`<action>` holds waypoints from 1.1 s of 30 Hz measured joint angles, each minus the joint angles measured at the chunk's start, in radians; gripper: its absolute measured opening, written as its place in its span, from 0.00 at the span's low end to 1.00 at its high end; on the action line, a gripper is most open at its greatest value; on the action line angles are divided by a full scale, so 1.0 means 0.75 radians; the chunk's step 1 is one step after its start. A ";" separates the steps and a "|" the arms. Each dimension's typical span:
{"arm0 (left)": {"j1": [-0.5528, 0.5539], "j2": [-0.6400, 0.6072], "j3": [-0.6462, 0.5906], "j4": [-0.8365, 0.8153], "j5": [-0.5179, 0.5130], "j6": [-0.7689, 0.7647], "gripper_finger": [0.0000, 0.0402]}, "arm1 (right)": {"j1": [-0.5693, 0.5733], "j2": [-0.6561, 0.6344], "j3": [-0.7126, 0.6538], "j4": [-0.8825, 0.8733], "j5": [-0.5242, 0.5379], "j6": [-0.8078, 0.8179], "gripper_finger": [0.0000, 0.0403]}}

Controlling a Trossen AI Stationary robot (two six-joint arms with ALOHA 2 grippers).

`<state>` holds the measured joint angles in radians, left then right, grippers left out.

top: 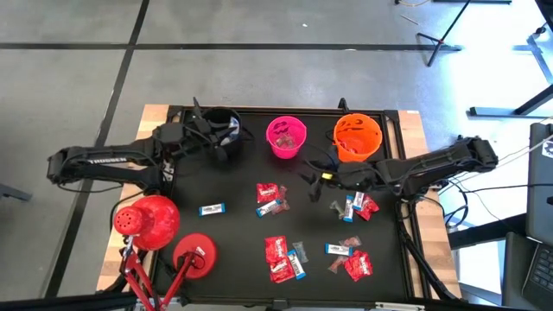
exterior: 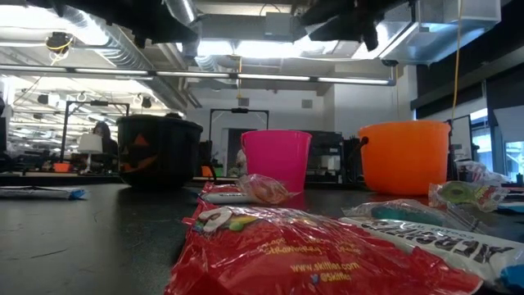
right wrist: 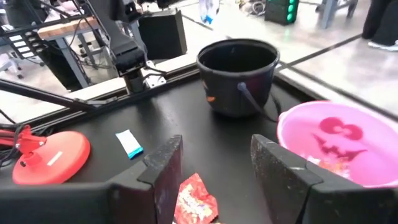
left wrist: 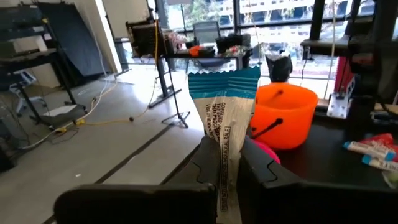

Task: Organize candy in baskets
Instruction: Put the white chocolate bar into the black bucket

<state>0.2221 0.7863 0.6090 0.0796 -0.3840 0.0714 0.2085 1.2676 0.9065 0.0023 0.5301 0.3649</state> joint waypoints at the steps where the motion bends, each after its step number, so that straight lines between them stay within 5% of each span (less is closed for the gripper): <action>1: 0.005 -0.004 0.000 0.000 0.000 -0.007 0.03 | 0.013 -0.016 0.000 -0.013 0.013 -0.007 0.46; 16: 0.080 -0.024 0.001 -0.059 0.003 -0.084 0.03 | 0.216 -0.102 -0.002 -0.127 0.255 -0.045 0.46; 33: 0.108 -0.019 0.001 -0.026 0.050 -0.177 0.03 | 0.228 0.049 -0.002 -0.071 0.238 -0.032 0.46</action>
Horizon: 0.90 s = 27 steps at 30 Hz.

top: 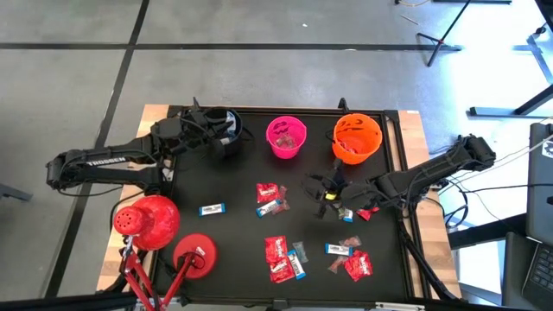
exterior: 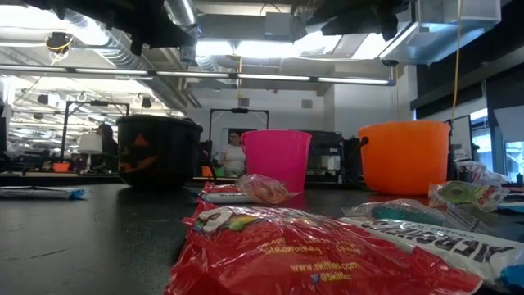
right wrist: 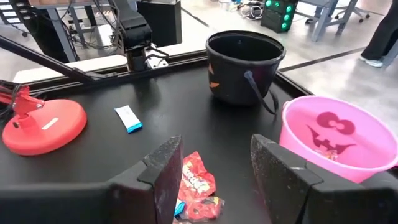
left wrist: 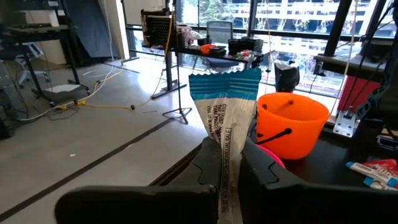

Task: Organize candy in baskets
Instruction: Put the white chocolate bar into the black bucket

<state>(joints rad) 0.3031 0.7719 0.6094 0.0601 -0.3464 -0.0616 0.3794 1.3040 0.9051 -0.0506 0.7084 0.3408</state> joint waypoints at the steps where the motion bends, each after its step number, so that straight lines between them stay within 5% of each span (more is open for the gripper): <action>1: 0.000 0.000 0.000 0.000 0.000 0.000 0.03 | 0.000 0.003 0.000 -0.001 -0.001 0.001 0.46; 27: -0.001 0.000 0.000 0.000 0.000 0.005 0.03 | -0.003 0.003 0.000 0.007 0.008 0.027 0.46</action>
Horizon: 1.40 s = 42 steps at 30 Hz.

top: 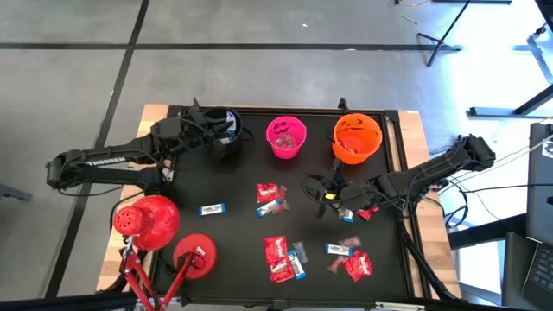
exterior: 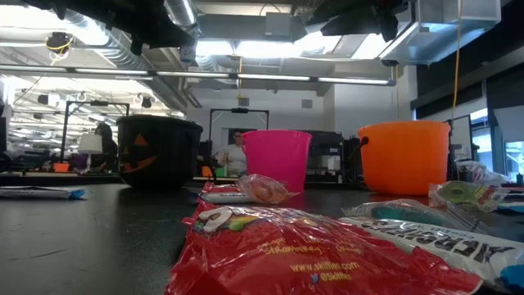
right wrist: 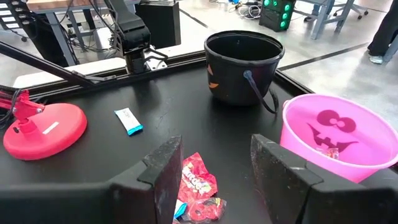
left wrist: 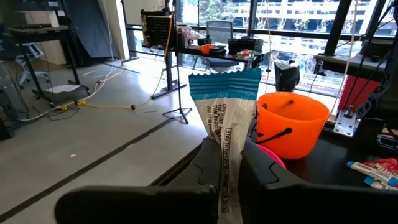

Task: Organize candy in baskets
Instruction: Put the white chocolate bar into the black bucket

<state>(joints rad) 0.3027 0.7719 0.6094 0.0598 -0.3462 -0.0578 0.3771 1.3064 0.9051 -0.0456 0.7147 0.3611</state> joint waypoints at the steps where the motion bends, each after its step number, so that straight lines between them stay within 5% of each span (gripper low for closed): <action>1: 0.000 0.000 0.000 0.000 0.000 0.000 0.03 | 0.000 0.000 0.000 0.000 0.000 0.000 0.46; 18: 0.000 0.000 0.000 -0.005 0.086 0.007 0.03 | -0.052 0.030 0.001 0.046 -0.091 0.002 0.46; 27: 0.082 0.000 0.000 -0.042 0.087 0.048 0.03 | 0.138 -0.020 0.001 0.058 0.168 -0.039 0.46; 34: 0.244 0.070 -0.002 -0.142 -0.025 0.027 0.03 | 0.151 -0.020 0.001 0.060 0.199 -0.038 0.46; 42: 0.244 0.080 -0.001 -0.181 -0.217 0.007 0.07 | 0.153 -0.020 0.001 0.133 0.220 -0.074 0.46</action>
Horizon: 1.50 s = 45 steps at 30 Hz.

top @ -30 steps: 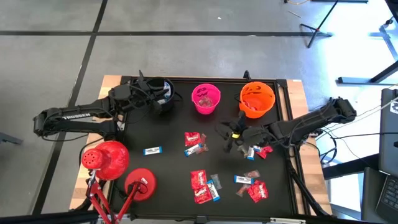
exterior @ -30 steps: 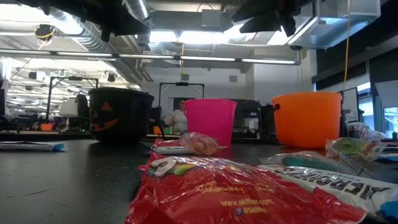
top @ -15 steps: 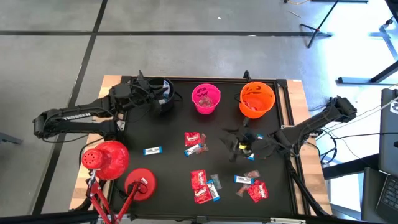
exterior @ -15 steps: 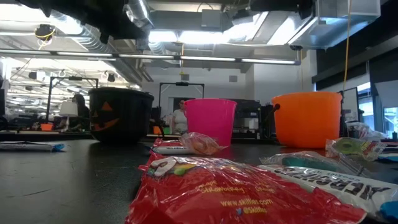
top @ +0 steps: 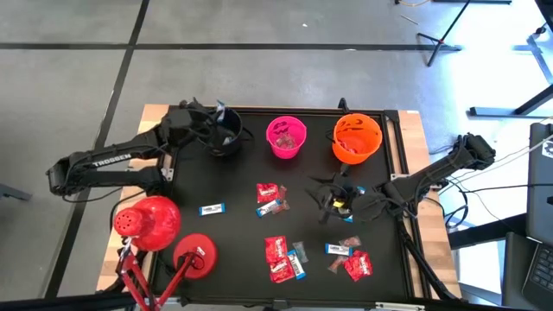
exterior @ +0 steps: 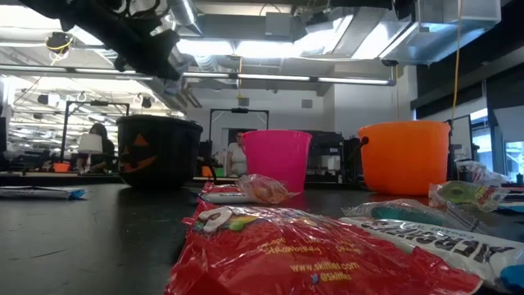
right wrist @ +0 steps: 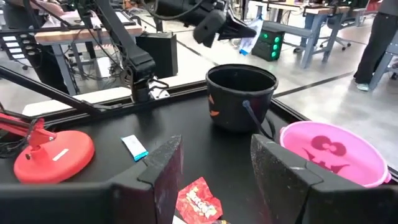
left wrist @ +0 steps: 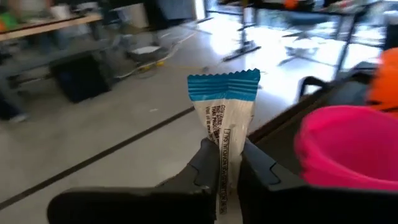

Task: Organize candy in baskets
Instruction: Put the white chocolate bar into the black bucket

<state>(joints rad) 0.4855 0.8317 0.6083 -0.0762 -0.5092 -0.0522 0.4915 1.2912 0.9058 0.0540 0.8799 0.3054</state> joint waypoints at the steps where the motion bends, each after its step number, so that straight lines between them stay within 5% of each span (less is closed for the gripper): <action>1: 0.010 0.000 0.001 -0.027 -0.004 -0.015 0.08 | 0.000 0.000 0.000 -0.003 0.000 -0.001 0.46; 14: 0.066 -0.019 0.001 -0.259 0.144 -0.100 0.39 | 0.000 0.000 0.000 -0.004 -0.036 -0.018 0.46; 21: 0.058 -0.032 0.160 -0.575 0.137 -0.086 0.42 | -0.001 0.000 0.000 -0.004 -0.037 -0.036 0.46; 29: -0.062 -0.145 0.257 -0.796 0.475 -0.042 0.42 | 0.080 -0.007 0.000 -0.001 -0.069 -0.058 0.46; 38: -0.141 -0.258 0.133 -0.227 0.597 0.083 0.42 | 0.193 -0.020 0.000 0.040 -0.024 -0.056 0.46; 45: -0.143 -0.201 0.107 -0.119 0.775 0.085 0.42 | 0.208 -0.020 0.000 0.109 0.025 -0.063 0.46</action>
<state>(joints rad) 0.3782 0.6809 0.6884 -0.1653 0.0718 0.0113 0.6474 1.2762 0.9058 0.1357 0.8990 0.2584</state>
